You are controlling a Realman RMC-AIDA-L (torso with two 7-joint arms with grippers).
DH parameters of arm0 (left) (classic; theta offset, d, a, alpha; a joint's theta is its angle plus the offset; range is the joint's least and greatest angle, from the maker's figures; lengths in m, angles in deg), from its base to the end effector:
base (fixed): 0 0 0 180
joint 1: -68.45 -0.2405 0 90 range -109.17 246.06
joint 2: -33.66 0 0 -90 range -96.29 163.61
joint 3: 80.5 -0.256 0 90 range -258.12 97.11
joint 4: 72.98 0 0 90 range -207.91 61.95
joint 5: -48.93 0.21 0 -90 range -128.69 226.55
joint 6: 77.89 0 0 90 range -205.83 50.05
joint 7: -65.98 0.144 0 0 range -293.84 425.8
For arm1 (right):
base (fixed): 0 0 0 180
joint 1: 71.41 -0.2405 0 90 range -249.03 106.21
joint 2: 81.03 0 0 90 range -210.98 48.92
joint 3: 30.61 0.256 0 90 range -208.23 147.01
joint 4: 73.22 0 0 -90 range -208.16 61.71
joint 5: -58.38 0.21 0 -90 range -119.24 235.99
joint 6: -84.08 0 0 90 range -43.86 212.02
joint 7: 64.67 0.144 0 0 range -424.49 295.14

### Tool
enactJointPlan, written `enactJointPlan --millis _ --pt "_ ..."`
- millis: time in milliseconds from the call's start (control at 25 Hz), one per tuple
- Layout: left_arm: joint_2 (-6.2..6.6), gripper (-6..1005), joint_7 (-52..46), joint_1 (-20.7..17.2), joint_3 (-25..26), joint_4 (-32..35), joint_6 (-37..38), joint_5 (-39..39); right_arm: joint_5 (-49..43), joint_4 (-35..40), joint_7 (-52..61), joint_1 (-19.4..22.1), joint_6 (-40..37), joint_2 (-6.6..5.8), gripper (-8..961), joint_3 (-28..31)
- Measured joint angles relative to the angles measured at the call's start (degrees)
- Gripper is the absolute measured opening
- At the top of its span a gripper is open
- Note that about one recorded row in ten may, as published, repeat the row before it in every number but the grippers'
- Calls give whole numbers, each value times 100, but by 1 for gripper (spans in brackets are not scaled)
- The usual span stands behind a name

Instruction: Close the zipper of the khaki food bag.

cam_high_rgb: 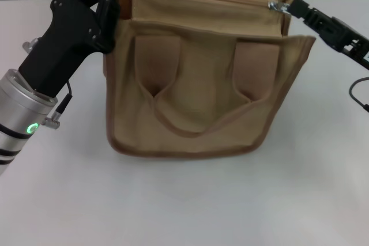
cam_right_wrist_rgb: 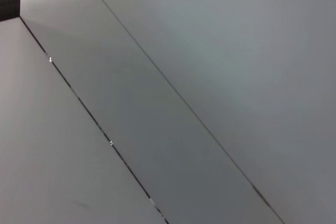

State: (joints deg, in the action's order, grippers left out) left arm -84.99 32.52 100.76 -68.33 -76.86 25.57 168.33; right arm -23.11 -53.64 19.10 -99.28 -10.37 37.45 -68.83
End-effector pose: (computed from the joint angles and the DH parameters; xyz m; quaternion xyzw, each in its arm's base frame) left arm -0.2227 0.3021 -0.0109 -0.7388 -0.0995 -0.5850 0.3194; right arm 0.2534 0.3208 0.0151 -0.7618 0.3458 0.5296 0.1403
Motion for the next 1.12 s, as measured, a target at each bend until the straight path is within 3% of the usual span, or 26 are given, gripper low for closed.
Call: enactJointPlan --millis 400,840,1000,1120 --pt "0 190 25 -163 85 28 -57 -2 11 22 -432 153 -91 50 19 245" --pt "8 195 -121 -481 245 218 -203 -7 19 -195 -1320 306 -800 82 340 461" --pt "25 197 -711 -752 418 435 -128 -50 17 -400 -1298 389 -896 65 437 538" --pt "31 309 -792 -1044 535 594 16 -50 15 -392 -1388 500 -958 65 517 579"
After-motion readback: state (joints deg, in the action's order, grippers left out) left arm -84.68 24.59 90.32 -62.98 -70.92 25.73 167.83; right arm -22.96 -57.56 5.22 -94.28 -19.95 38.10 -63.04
